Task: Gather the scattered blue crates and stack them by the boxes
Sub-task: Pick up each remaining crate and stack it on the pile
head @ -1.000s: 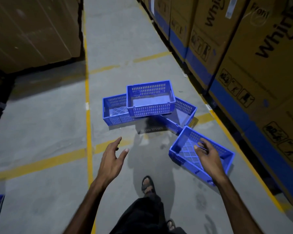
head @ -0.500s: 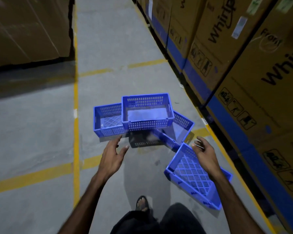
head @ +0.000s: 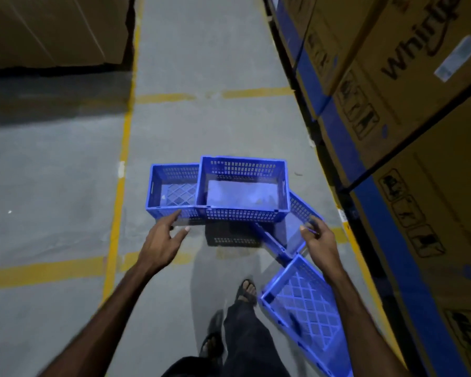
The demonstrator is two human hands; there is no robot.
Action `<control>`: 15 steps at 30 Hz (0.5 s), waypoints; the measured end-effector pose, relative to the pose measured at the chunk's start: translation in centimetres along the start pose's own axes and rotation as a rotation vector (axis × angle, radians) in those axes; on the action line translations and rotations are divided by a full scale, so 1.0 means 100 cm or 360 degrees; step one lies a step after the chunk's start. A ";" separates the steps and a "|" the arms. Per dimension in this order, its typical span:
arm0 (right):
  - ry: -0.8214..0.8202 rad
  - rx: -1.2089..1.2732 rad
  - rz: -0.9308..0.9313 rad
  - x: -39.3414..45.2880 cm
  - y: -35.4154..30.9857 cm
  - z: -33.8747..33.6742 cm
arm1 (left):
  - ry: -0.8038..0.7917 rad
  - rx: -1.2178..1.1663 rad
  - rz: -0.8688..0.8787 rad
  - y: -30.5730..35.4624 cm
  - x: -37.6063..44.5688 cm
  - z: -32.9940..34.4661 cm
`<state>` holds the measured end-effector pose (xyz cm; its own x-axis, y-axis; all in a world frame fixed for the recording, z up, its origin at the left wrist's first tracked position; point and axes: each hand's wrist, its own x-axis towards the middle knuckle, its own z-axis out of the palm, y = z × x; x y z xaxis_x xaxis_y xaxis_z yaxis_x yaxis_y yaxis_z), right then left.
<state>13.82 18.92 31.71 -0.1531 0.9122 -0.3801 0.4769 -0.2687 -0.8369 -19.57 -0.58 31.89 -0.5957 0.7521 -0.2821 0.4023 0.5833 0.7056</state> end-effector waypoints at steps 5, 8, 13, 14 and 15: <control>-0.0125 -0.0070 0.0042 0.085 -0.004 0.012 | -0.0003 0.0090 -0.0028 0.015 0.075 0.022; -0.0174 -0.0119 0.0079 0.140 0.007 0.021 | -0.0068 0.0124 0.0008 0.014 0.124 0.047; -0.0220 -0.0261 0.0119 0.221 0.051 0.042 | -0.0222 0.0205 -0.0052 -0.019 0.201 0.089; -0.0235 -0.0288 0.0130 0.238 0.062 0.048 | -0.0235 0.0226 -0.0069 -0.029 0.219 0.098; -0.0253 -0.0322 0.0143 0.255 0.075 0.054 | -0.0244 0.0236 -0.0090 -0.041 0.236 0.108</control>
<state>8.83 38.46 13.60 -0.2290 0.8232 -0.5196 0.6554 -0.2643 -0.7075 -27.76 18.04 15.31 -0.5123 0.7479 -0.4221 0.4755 0.6563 0.5858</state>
